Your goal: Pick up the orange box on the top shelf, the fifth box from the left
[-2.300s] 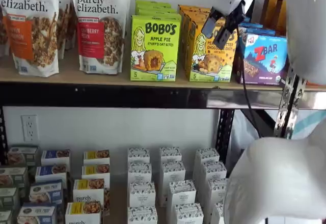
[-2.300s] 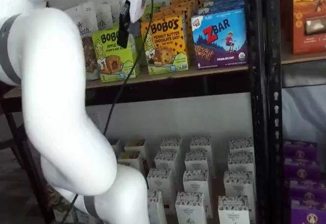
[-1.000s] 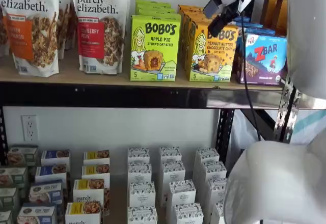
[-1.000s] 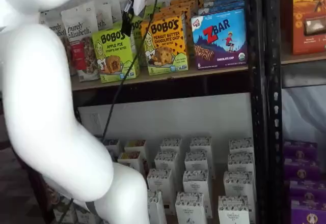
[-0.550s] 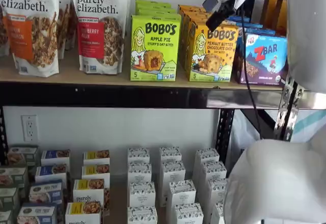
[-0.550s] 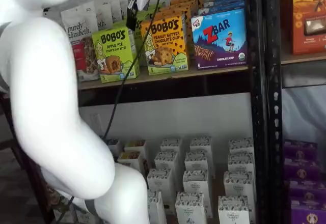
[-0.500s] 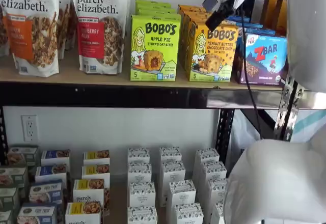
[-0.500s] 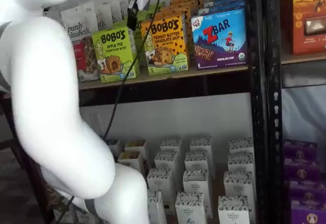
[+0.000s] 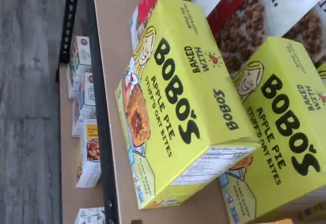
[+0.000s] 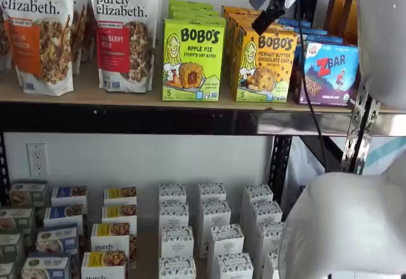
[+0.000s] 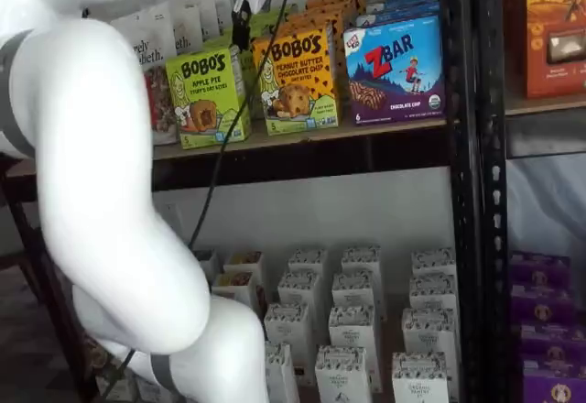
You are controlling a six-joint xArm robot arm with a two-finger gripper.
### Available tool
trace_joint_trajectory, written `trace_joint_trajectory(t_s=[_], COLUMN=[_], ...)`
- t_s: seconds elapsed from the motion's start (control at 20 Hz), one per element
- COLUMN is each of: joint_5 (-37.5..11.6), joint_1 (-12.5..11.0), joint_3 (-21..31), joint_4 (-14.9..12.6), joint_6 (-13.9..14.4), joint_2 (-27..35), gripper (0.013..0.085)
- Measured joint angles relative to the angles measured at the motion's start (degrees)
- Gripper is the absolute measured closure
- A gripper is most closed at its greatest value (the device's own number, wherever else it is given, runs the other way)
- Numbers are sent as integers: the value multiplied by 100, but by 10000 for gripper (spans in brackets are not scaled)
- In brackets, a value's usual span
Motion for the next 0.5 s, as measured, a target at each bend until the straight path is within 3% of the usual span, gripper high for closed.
trace_joint_trajectory(t_s=[0.35, 0.5], joint_5=[-65, -120], joint_1=[-43, -68], joint_3=[-175, -239], joint_4=[-246, -538], joint_6=[-86, -200], joint_2=[134, 207], gripper=[130, 130])
